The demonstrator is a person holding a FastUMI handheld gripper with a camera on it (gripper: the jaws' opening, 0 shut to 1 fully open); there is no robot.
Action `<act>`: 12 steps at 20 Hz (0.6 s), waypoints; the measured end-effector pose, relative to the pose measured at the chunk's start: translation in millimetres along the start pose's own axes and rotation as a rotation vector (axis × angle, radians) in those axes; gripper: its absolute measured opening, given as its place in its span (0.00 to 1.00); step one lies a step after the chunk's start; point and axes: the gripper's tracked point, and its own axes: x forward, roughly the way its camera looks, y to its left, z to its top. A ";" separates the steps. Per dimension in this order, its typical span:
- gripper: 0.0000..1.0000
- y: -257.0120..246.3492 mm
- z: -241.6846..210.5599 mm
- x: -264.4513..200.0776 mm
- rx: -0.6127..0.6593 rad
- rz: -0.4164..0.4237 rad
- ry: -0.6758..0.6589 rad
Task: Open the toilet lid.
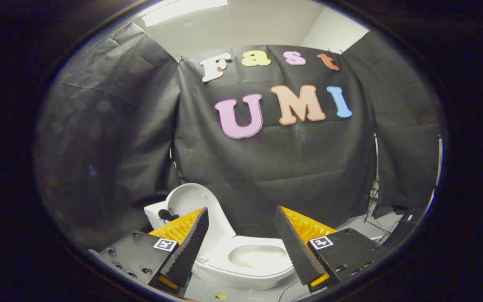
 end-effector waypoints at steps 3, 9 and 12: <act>0.99 -2.7 -6.4 1.2 -0.033 -0.009 -0.006; 0.99 -6.5 -27.8 3.0 -0.039 -0.032 0.023; 0.99 -9.0 -37.1 4.5 -0.033 -0.051 0.031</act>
